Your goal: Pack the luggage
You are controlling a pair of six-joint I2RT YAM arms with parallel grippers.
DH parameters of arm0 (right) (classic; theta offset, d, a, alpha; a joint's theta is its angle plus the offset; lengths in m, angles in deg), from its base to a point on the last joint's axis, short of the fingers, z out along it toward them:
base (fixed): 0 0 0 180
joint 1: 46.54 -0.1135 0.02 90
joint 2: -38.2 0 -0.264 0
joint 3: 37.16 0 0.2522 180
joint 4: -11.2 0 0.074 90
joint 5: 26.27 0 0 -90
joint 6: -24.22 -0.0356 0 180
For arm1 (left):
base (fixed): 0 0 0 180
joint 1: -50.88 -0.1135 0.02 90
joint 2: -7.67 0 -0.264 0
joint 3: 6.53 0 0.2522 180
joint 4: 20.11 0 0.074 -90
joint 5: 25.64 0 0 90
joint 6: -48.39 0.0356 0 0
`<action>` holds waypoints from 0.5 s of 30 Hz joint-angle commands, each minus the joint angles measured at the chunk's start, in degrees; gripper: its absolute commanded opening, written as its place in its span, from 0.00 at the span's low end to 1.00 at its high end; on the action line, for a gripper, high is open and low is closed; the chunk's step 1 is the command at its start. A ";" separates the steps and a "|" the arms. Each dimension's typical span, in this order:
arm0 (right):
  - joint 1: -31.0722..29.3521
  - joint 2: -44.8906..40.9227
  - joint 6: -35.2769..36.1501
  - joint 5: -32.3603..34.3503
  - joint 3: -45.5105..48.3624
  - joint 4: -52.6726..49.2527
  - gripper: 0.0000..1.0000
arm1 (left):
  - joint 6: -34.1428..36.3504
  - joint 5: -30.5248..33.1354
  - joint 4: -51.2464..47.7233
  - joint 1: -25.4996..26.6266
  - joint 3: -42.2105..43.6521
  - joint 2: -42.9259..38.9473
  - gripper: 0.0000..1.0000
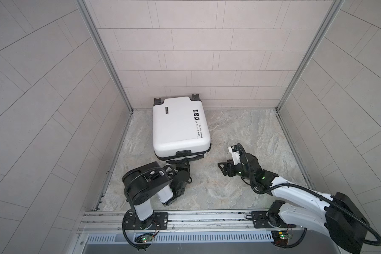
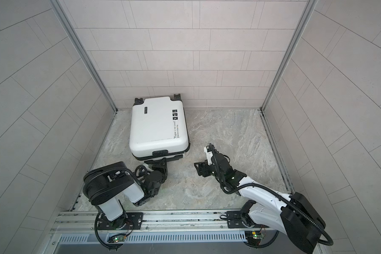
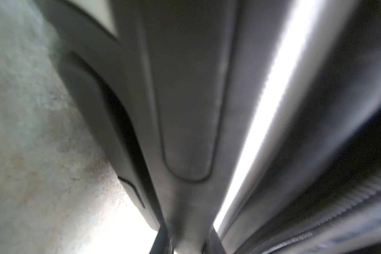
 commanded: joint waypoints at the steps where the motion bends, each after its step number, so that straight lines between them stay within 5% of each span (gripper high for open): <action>1: -1.84 3.81 5.03 0.13 -1.87 8.05 0.74 | 2.93 1.00 0.44 -0.71 -0.18 -1.37 0.06; 15: -2.64 24.39 5.53 2.87 -7.64 24.24 0.54 | 3.87 -0.89 0.33 -0.79 -0.16 -2.14 0.00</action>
